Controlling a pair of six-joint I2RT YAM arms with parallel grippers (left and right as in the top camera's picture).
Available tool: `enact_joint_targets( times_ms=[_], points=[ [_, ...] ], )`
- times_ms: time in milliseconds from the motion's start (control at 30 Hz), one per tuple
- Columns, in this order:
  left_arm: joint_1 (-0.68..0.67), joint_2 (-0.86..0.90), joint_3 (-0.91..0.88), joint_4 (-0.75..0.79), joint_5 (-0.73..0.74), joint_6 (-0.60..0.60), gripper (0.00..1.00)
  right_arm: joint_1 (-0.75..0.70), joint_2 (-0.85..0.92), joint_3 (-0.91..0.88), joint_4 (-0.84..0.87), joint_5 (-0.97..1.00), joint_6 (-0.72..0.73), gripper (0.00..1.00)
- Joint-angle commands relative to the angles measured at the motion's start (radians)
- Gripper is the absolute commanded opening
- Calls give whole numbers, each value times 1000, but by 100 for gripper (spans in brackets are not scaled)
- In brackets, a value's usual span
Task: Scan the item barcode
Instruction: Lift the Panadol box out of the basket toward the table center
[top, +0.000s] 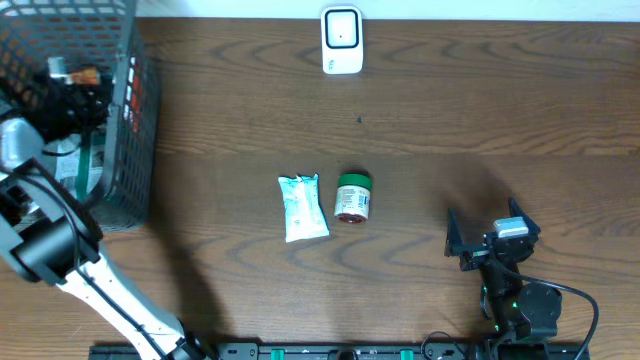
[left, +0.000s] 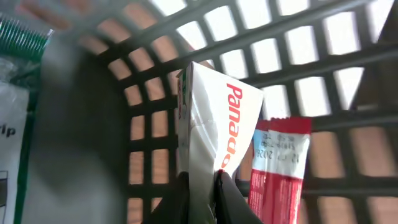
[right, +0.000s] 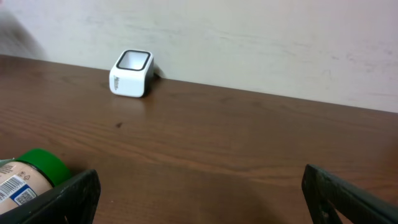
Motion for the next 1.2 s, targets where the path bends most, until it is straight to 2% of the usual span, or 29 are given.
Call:
enact_joint_targets(
  times_ms=[0,300,533,667,833,1033,1167],
  points=[
    [36,-147,21,10,-120,-6,7,3,-4,-1,-3,3,4,99],
    [37,-393,21,10,-521,-6,7,3,-4,-1,-4,2,4,99],
    [-15,-639,21,-32,-756,-5,7,3,-4,-1,-3,3,4,99],
    [-146,-782,20,-121,-943,-5,7,3,-4,-1,-4,3,4,99],
    [-417,-863,20,-279,-1130,6,7,3,-4,-1,-4,3,4,99],
    [-730,-789,-6,-480,-1150,37,7,3,-4,-1,-4,2,4,99],
    [-827,-675,-8,-536,-1189,36,8,3,-4,-1,-4,2,4,99]
  ],
)
